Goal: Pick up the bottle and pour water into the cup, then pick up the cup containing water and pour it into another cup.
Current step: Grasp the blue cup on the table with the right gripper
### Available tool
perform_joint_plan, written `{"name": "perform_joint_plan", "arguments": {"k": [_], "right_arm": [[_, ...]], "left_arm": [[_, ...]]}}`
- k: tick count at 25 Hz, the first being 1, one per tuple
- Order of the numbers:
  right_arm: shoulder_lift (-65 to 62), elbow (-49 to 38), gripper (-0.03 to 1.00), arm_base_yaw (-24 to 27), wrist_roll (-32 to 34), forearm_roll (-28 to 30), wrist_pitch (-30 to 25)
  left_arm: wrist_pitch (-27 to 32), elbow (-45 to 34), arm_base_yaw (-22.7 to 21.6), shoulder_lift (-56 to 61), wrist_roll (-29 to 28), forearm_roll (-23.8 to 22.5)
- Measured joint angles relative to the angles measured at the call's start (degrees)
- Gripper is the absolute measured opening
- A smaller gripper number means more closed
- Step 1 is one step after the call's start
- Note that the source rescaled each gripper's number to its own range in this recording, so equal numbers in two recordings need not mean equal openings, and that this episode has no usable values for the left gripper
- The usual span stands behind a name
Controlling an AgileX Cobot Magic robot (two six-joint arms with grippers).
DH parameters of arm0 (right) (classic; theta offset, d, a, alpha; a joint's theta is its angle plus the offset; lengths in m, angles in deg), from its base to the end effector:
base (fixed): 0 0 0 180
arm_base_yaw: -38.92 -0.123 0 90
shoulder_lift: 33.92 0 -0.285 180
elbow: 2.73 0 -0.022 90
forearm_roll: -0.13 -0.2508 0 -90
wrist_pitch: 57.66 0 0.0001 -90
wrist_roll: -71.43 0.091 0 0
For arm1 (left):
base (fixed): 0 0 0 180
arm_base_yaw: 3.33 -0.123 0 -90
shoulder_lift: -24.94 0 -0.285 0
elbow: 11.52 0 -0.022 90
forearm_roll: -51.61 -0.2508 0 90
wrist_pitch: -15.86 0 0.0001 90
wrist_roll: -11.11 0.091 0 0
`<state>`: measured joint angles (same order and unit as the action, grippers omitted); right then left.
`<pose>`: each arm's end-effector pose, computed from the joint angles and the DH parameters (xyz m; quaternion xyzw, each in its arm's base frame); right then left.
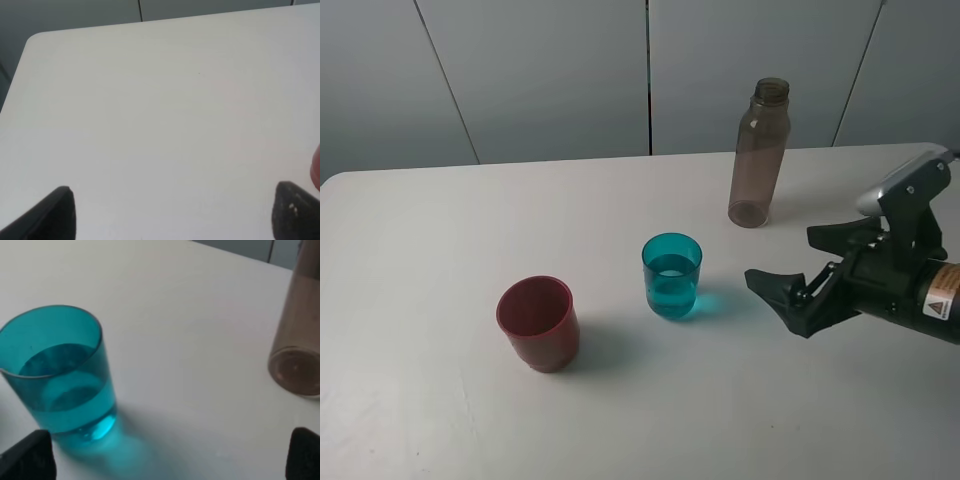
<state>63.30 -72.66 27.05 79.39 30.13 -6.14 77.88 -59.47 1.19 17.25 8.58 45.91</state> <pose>0.1745 0.0730 0.1245 -0.2720 0.8087 0.1730 0.4921 -0.0068 0.0086 0.2788 0.0121 0.8545 0.0178 0.5190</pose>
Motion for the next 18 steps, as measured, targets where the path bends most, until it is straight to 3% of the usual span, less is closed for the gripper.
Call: {"name": "perform_joint_plan", "arguments": {"k": [9, 18], "right_arm": [[14.25, -0.36, 1.0, 0.0, -9.19, 2.4, 16.05], [24.07, 8.56, 1.0, 0.0, -11.96, 12.79, 17.28]], "left_arm": [[0.0, 0.0, 0.0, 0.0, 0.0, 0.0], [0.0, 0.0, 0.0, 0.0, 0.0, 0.0]]}}
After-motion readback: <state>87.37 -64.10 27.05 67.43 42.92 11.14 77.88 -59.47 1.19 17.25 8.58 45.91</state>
